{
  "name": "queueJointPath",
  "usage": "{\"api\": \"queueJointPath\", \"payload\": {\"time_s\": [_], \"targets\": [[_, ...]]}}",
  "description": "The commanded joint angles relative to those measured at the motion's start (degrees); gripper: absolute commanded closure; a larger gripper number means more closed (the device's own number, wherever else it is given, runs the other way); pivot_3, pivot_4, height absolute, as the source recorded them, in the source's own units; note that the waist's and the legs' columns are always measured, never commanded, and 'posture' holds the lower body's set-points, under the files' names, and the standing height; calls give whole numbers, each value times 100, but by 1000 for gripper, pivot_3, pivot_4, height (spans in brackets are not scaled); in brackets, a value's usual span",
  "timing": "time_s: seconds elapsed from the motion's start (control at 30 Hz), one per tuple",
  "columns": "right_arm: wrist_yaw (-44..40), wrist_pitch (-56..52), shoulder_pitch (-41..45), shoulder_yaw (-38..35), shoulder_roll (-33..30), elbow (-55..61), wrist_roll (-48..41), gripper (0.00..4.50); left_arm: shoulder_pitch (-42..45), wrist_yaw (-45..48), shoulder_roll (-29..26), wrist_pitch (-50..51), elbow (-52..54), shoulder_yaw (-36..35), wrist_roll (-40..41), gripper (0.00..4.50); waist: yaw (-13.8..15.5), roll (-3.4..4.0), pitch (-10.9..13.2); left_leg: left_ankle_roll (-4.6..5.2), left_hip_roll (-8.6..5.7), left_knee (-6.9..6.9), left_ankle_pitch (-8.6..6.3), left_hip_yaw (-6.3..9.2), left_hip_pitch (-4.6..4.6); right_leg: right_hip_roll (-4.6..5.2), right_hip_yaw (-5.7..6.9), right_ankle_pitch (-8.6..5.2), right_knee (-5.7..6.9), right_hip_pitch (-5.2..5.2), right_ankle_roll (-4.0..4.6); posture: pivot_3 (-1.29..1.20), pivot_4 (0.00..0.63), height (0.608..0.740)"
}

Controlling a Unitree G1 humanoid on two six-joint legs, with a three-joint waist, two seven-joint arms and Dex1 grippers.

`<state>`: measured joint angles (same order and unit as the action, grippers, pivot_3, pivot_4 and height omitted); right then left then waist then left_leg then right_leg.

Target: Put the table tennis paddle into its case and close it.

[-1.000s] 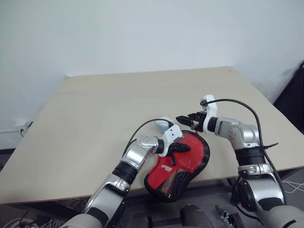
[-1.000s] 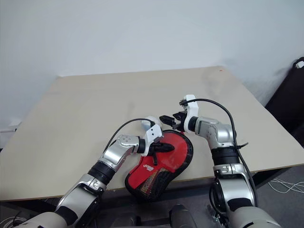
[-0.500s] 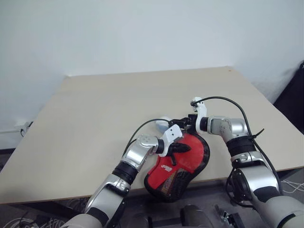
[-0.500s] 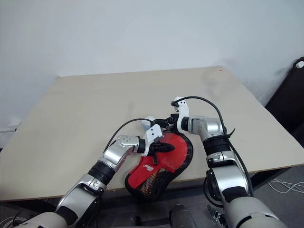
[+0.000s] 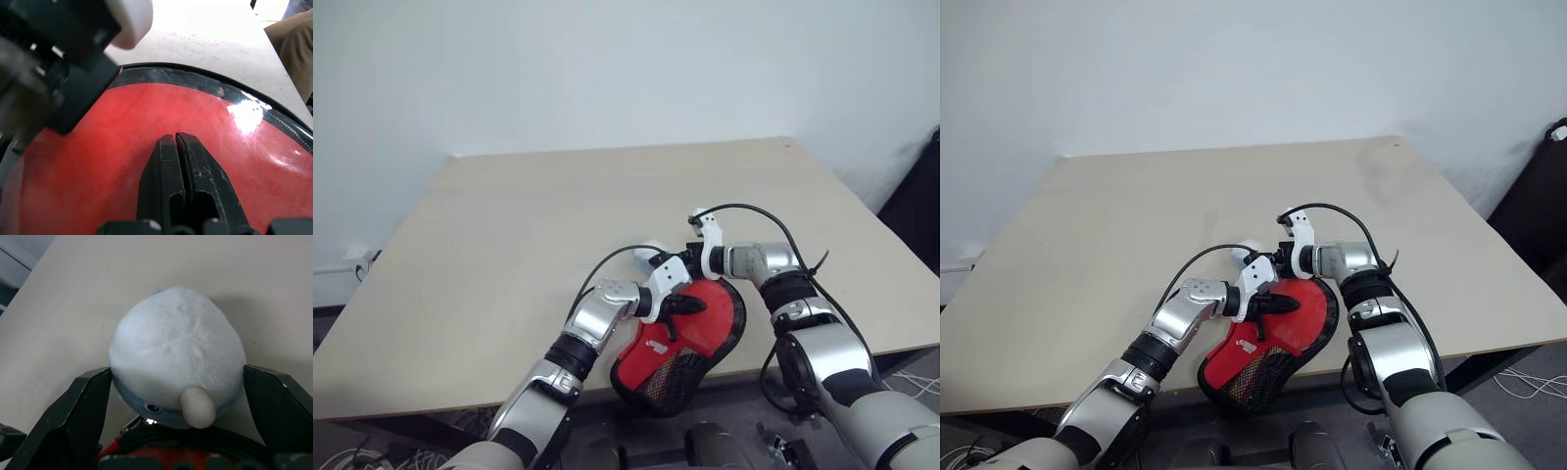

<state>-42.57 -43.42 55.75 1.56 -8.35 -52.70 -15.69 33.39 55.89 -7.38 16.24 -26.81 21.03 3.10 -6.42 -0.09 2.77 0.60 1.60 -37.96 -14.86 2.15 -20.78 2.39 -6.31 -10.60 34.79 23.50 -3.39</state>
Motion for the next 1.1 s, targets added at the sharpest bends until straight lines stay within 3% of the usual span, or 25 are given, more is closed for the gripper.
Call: {"api": "queueJointPath", "payload": {"time_s": [0.03, 0.13, 0.2, 0.47, 0.7, 1.1], "targets": [[31, 186, 263, -152, 26, -90, 18, 8, -50, -13, -7, 76, -4, 42, -45, 4500, -2, 0, 0, 0, 0, 0, 0, 1, 0, 0, 0, 0, 0, 0, 0, 0, 0, 740], [52, 220, 278, -203, 35, -160, 30, 8, -68, -25, -5, 95, 19, 41, -42, 4500, -5, 0, 0, 0, 0, -1, 0, 0, 0, 0, -1, 0, 0, 0, 0, 0, 0, 740], [90, 245, 293, -256, 35, -211, 20, 368, -73, -28, -4, 101, 25, 41, -41, 4500, -7, 0, 0, 0, 0, -1, 0, 1, 0, -1, -1, 0, 1, -1, 0, 0, 0, 740], [172, 233, 313, -427, 19, -275, -12, 2503, -82, -29, 9, 115, 38, 57, -41, 4500, -7, 0, 0, 0, 0, -1, 0, 1, 0, -2, -2, 0, 1, -1, 0, 0, 0, 740], [216, 232, 320, -542, 27, -293, -27, 3942, -83, -24, 13, 124, 34, 65, -45, 4500, -6, 1, 0, 0, 0, -1, 0, 1, 0, -2, -3, 0, 0, -1, 0, 0, 0, 740], [416, 406, 314, -739, -21, -292, -40, 4096, -94, -2, 15, 134, 35, 95, -56, 4500, -7, 1, 0, 0, 0, -1, 0, 1, 0, -4, -5, 0, 0, -1, 0, 0, 0, 740]]}}
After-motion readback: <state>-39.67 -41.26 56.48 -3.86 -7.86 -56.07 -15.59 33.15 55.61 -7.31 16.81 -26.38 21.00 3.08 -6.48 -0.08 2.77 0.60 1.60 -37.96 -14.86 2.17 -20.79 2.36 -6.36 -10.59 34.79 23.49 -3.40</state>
